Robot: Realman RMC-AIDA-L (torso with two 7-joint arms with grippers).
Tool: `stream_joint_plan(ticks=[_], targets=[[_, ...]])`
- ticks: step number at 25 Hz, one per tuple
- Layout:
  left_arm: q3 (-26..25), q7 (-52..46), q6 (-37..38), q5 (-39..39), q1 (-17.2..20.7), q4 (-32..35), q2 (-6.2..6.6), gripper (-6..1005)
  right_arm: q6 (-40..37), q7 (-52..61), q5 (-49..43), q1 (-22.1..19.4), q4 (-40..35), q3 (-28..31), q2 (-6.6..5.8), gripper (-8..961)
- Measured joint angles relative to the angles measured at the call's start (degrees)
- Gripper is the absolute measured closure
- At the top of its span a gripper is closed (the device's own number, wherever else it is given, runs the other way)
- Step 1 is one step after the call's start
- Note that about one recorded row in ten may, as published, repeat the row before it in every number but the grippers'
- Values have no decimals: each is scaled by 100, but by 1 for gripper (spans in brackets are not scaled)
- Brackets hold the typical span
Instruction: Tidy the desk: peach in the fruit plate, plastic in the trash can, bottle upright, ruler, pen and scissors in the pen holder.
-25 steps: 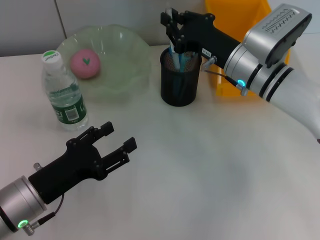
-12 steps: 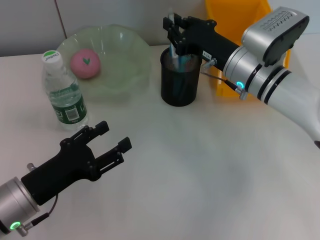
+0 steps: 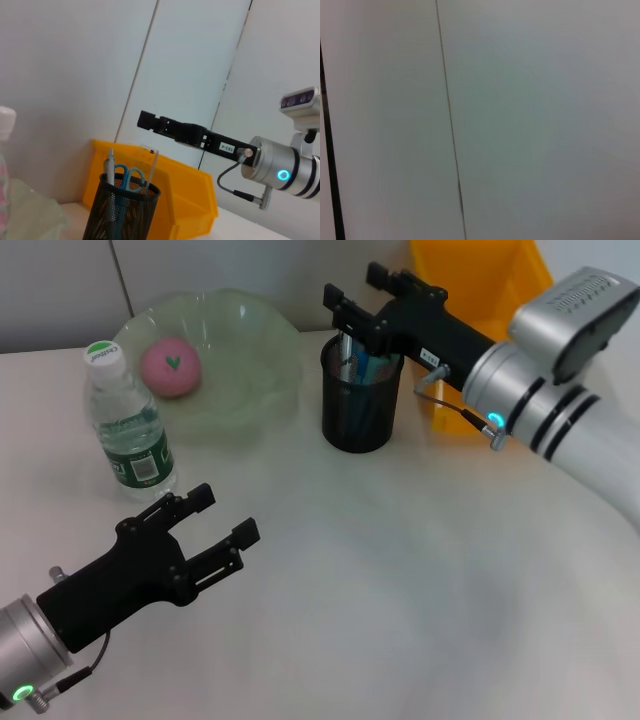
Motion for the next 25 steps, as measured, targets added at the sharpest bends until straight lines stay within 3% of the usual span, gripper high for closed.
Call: stream_joint_plan(ticks=[5, 9, 10, 13, 18, 21, 23, 24, 25], targets=[[-49, 0, 20, 104, -17, -6, -5, 201, -223, 154, 8, -143, -69, -1, -18, 205], [-108, 0, 20, 188, -21, -6, -19, 202, -278, 161, 8, -196, -79, -6, -18, 188], [-334, 0, 21, 493, -31, -6, -96, 202, -278, 161, 8, -196, -79, -6, -18, 183], [-487, 0, 20, 680, -38, -6, -142, 201, -377, 140, 9, -250, -99, -2, -17, 179], [-625, -1, 34, 860, -85, -13, -155, 200, -1018, 197, 13, -475, -235, 2, -19, 179], [-689, -19, 92, 878, -124, -35, -150, 200, -1671, 584, -21, -749, -510, -94, -43, 179], [-721, -45, 147, 884, -165, -55, -131, 199, -2097, 1231, -63, -965, -953, -266, -53, 179], [-721, -45, 147, 884, -165, -55, -131, 199, -2404, 2090, -96, -1212, -1529, -619, -74, 179], [-721, -45, 147, 884, -165, -55, -131, 199, -2404, 2090, -96, -1212, -1529, -619, -74, 179]])
